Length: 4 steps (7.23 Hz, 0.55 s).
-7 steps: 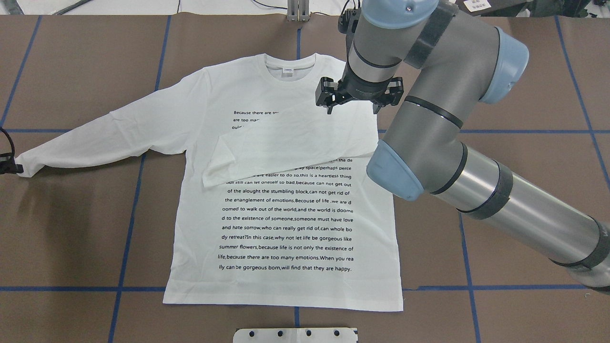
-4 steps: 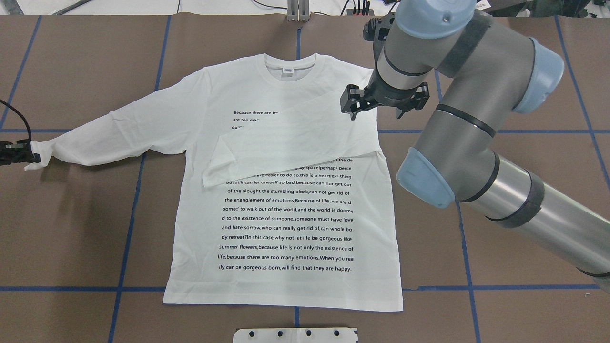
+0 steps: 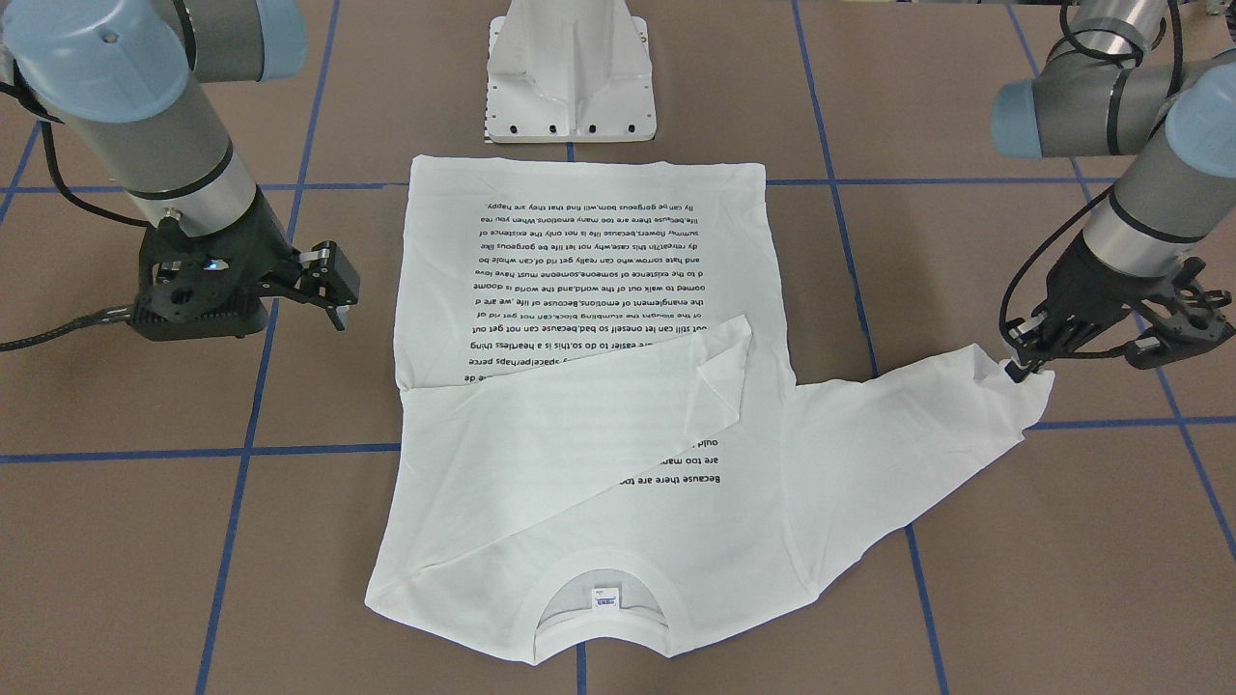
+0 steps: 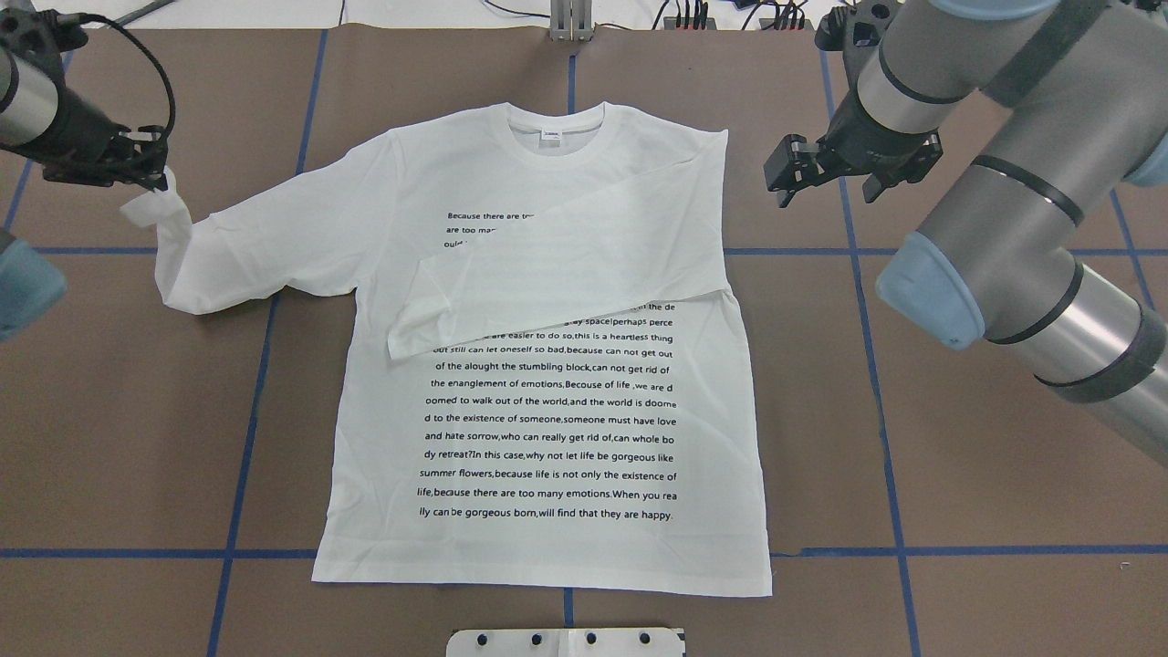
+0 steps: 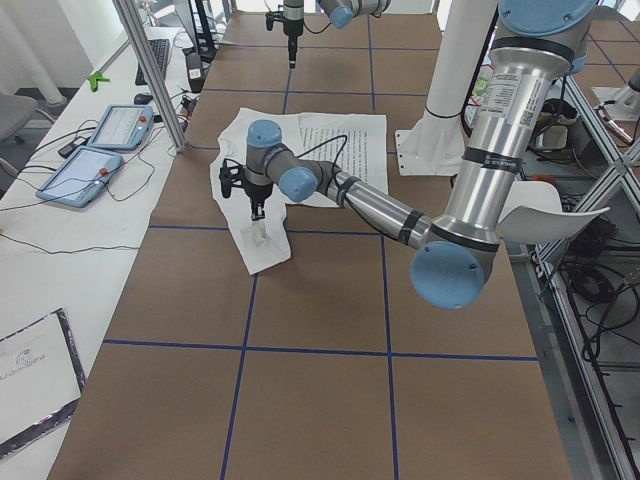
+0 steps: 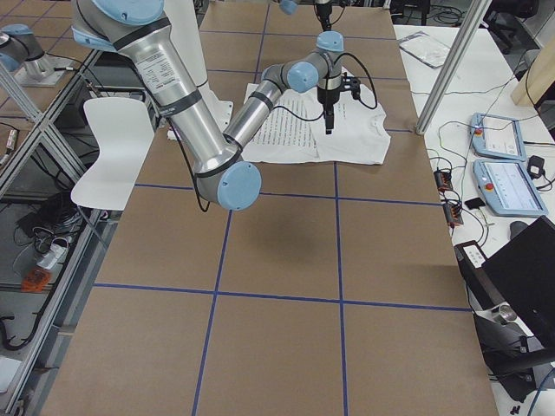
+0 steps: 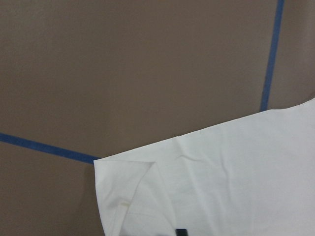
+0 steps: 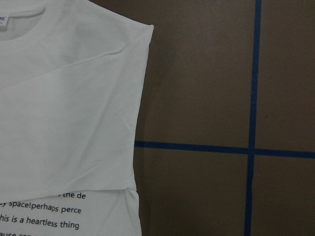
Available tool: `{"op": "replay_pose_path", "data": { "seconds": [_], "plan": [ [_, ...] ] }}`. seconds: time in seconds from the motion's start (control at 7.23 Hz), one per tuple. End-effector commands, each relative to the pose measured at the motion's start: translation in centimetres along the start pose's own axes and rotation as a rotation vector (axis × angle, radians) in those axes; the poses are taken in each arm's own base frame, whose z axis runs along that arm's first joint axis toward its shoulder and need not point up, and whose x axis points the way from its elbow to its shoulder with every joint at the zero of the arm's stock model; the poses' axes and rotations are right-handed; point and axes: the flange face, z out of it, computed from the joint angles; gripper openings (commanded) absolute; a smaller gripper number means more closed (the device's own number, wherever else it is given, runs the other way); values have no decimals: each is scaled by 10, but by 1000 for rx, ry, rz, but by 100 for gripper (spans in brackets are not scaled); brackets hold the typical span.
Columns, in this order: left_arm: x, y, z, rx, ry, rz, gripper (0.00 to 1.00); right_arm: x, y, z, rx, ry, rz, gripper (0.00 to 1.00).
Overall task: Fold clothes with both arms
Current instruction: 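Carry the sleeve cuff across the shirt front toward the collar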
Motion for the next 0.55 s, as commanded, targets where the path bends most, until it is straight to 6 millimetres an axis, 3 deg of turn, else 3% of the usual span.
{"op": "replay_pose_path", "data": {
  "seconds": [0.0,0.14,0.28,0.42],
  "plan": [
    [95,-44,-21,47,11,15,0,61,-8,5,-10,42,-19,100],
    [133,-61,-23,49,21,19,0,89,-10,4,-21,47,-39,100],
    [178,-66,-30,64,28,-20,0,122,-9,2,-41,30,-40,100],
    [242,-27,-21,68,-1,-11,0,151,-3,-2,-44,30,-56,100]
  ]
}}
